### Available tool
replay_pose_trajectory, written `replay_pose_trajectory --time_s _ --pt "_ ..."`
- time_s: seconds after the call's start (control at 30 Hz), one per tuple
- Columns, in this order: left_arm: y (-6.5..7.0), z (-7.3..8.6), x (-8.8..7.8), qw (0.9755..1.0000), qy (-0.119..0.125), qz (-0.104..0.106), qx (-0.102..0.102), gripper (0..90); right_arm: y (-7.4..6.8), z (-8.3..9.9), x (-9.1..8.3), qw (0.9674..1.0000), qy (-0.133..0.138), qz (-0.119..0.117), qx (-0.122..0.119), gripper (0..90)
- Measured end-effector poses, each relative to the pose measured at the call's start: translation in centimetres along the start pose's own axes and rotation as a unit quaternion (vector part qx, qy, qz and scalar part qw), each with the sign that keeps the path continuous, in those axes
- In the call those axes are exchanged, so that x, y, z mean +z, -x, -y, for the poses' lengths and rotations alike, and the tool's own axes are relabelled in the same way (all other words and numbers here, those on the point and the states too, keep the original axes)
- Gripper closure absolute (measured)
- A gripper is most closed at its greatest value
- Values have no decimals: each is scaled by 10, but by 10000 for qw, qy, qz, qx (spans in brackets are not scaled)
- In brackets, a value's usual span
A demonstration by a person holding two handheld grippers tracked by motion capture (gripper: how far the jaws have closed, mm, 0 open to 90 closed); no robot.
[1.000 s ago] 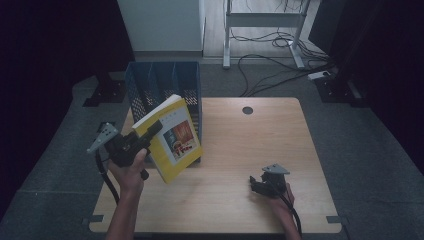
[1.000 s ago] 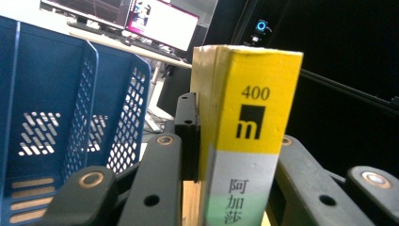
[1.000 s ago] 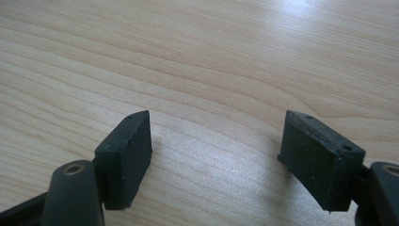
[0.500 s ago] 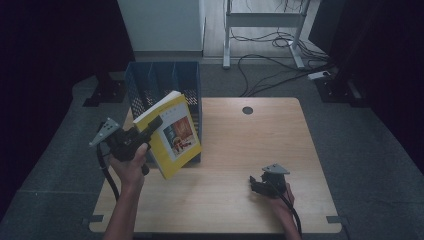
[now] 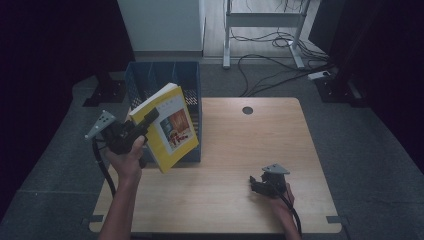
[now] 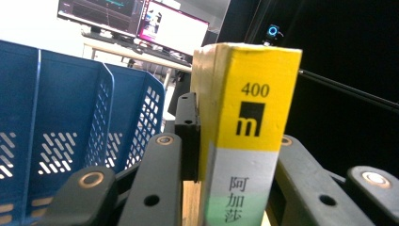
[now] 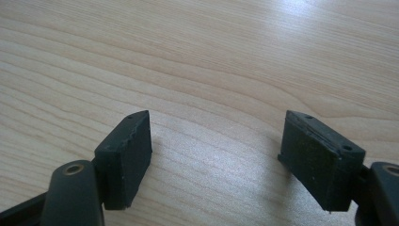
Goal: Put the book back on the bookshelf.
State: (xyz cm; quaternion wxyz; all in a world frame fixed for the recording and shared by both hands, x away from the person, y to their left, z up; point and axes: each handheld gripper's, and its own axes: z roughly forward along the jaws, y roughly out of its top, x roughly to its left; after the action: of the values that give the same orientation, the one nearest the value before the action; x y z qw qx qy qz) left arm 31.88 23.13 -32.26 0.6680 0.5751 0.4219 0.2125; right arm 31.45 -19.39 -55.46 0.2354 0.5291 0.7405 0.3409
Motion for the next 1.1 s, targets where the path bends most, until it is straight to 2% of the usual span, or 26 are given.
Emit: replay_pose_trajectory --time_s 0.17,0.3,0.7,0.93,1.1 --pt "-1 -3 6 10000 18 -24 41 752 0 0 0 10000 0 0 0 243" --pt "0 -5 12 9999 -68 -71 117 752 0 0 0 10000 0 -1 1 243" --pt "-3 -7 23 9998 -41 -177 73 752 0 0 0 10000 -3 4 11 243" --pt "-8 -10 31 9994 -66 -339 78 752 0 0 0 10000 0 7 16 243" --pt "-12 -11 35 9990 2 -437 44 751 0 0 1 10000 4 9 18 240"
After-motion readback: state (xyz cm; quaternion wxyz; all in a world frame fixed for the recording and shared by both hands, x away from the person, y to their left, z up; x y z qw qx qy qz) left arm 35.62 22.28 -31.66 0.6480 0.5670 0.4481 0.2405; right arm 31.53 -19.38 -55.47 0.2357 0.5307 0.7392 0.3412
